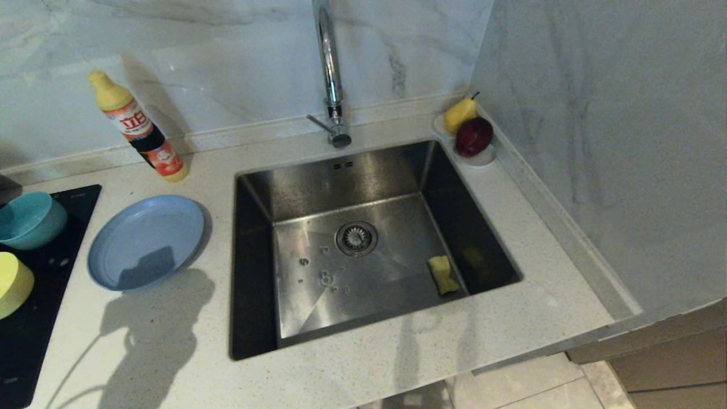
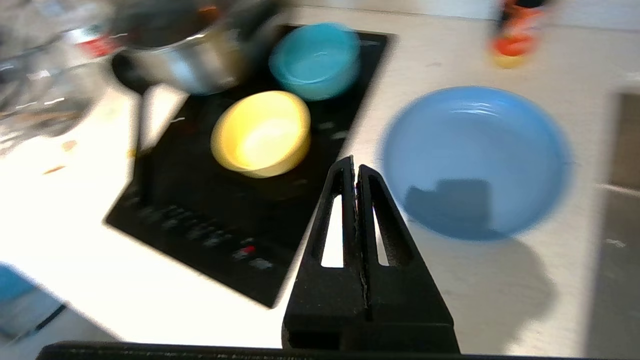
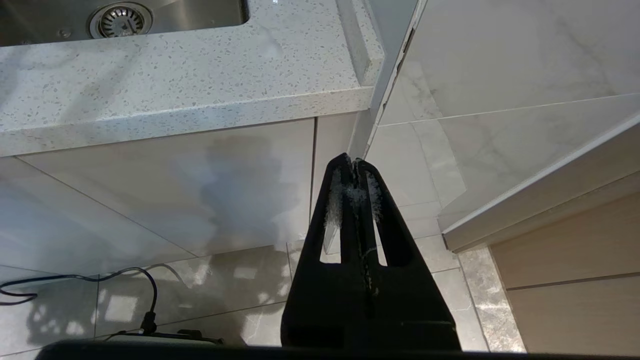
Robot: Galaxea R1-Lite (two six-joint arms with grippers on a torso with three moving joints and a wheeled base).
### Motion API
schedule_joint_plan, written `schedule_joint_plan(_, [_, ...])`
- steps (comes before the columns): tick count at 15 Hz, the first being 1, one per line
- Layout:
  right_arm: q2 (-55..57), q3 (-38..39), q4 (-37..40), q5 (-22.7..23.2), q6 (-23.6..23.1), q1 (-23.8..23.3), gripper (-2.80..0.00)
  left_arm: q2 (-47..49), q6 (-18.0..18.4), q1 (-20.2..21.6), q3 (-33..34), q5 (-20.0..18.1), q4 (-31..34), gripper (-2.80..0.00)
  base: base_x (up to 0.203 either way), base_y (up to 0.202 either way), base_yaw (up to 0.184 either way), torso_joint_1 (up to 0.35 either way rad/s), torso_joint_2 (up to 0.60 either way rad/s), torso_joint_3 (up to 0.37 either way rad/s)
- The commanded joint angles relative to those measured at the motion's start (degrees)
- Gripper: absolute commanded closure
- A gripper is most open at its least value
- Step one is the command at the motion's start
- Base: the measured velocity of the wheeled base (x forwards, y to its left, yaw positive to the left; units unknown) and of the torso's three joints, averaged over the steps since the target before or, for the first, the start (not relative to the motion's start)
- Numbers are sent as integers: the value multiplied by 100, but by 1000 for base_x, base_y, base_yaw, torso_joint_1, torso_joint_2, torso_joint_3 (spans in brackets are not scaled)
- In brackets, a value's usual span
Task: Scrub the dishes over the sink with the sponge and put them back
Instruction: Turn off the faucet, then place the bowl on the plate
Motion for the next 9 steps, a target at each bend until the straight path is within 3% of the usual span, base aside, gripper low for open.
schedule_joint_plan(1, [-10, 0, 0, 4, -3, 2, 0, 81, -22, 370, -54, 102, -3, 0, 0, 0, 0, 0, 0, 0])
schedule_joint_plan(4, [-10, 0, 0, 4, -3, 2, 0, 941, -31, 1077, -474, 124, 1, 0, 0, 0, 0, 0, 0, 0])
schedule_joint_plan(9, [-10, 0, 0, 4, -3, 2, 0, 2548, -58, 1534, -1639, 212, 3, 0, 0, 0, 0, 0, 0, 0])
